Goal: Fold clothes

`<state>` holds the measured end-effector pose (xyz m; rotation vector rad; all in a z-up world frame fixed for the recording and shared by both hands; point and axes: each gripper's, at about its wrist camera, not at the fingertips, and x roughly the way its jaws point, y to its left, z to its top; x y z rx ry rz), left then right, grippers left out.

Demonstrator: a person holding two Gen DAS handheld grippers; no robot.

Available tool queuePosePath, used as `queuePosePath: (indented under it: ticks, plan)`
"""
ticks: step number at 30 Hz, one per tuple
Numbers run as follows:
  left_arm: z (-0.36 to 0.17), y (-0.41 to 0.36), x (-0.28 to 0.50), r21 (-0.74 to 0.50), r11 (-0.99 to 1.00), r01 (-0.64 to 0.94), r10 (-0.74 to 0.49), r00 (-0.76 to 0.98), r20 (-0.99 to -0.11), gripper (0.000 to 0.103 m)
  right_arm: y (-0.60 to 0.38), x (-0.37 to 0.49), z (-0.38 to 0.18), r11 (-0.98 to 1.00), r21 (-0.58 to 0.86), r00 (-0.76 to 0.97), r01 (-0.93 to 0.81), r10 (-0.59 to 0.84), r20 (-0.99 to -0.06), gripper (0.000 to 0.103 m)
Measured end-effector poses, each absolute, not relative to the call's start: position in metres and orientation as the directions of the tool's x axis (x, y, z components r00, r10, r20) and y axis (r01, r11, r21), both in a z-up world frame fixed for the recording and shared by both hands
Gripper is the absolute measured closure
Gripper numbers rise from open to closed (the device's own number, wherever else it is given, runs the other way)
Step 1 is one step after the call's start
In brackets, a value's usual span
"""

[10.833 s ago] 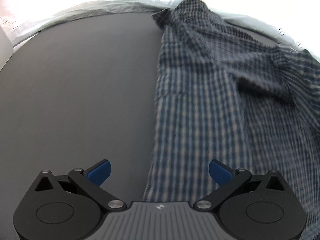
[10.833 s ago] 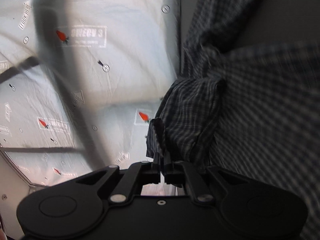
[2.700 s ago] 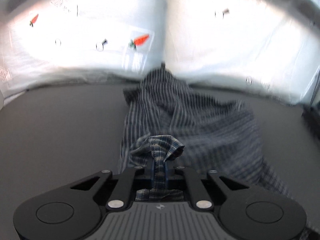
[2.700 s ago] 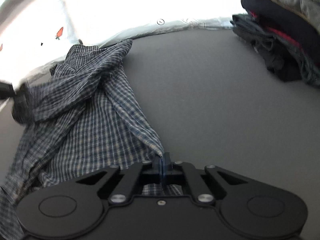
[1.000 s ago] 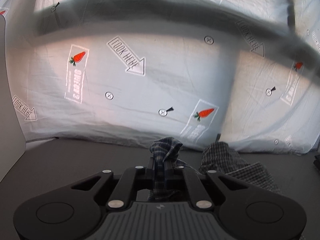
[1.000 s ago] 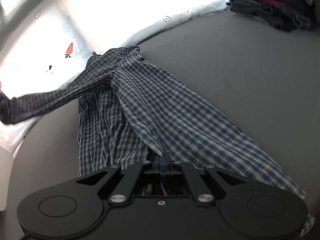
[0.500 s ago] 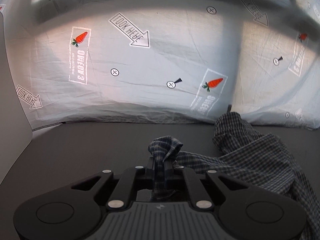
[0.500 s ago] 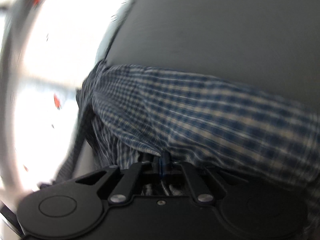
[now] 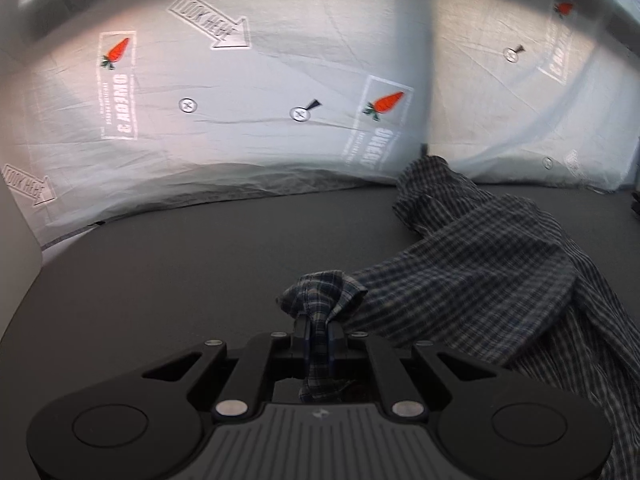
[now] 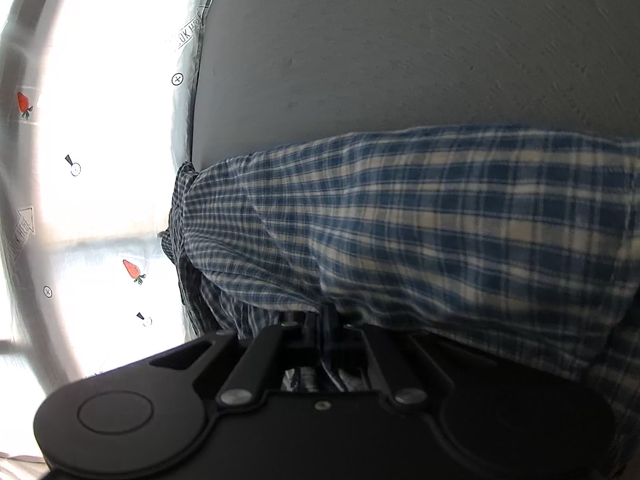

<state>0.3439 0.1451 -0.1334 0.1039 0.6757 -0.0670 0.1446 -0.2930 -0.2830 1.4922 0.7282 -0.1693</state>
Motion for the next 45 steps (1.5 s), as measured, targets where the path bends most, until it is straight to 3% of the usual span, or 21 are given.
queuePosePath:
  ticks: [7, 10, 12, 15, 18, 23, 27, 34, 38, 45]
  plan:
    - [-0.156, 0.083, 0.316, 0.030, 0.938, 0.346, -0.237, 0.699, -0.675, 0.094, -0.294, 0.151, -0.266, 0.214, 0.817, 0.752, 0.536, 0.320, -0.577, 0.097]
    - [-0.174, 0.060, 0.308, -0.063, 0.909, 0.413, -0.332, 0.622, -0.710, 0.094, -0.293, 0.155, -0.258, 0.258, 0.804, 0.741, 0.535, 0.315, -0.594, 0.088]
    - [-0.189, 0.049, 0.306, -0.127, 0.896, 0.426, -0.373, 0.564, -0.737, 0.094, -0.291, 0.161, -0.253, 0.277, 0.805, 0.743, 0.525, 0.313, -0.592, 0.074]
    - [-0.203, 0.038, 0.308, -0.181, 0.885, 0.428, -0.402, 0.508, -0.762, 0.093, -0.283, 0.172, -0.242, 0.332, 0.798, 0.742, 0.503, 0.307, -0.596, 0.063]
    - [-0.210, 0.036, 0.312, -0.229, 0.884, 0.407, -0.420, 0.477, -0.772, 0.089, -0.277, 0.176, -0.231, 0.416, 0.778, 0.734, 0.470, 0.306, -0.606, 0.061]
    - [-0.203, 0.050, 0.320, -0.325, 0.876, 0.356, -0.462, 0.430, -0.776, 0.075, -0.268, 0.184, -0.216, 0.515, 0.770, 0.726, 0.376, 0.353, -0.590, 0.061]
    - [-0.195, 0.053, 0.318, -0.311, 0.879, 0.360, -0.447, 0.400, -0.800, 0.053, -0.255, 0.192, -0.201, 0.620, 0.725, 0.726, 0.300, 0.345, -0.595, 0.060]
    - [-0.189, 0.060, 0.315, -0.286, 0.904, 0.319, -0.399, 0.385, -0.832, 0.044, -0.235, 0.202, -0.182, 0.709, 0.666, 0.772, 0.232, 0.283, -0.570, 0.061]
    - [-0.189, 0.064, 0.313, -0.242, 0.913, 0.328, -0.363, 0.384, -0.849, 0.042, -0.225, 0.215, -0.186, 0.690, 0.701, 0.782, 0.181, 0.331, -0.528, 0.087]
    - [-0.195, 0.073, 0.311, -0.228, 0.916, 0.329, -0.346, 0.363, -0.865, 0.040, -0.194, 0.246, -0.194, 0.688, 0.719, 0.740, 0.098, 0.432, -0.515, 0.090]
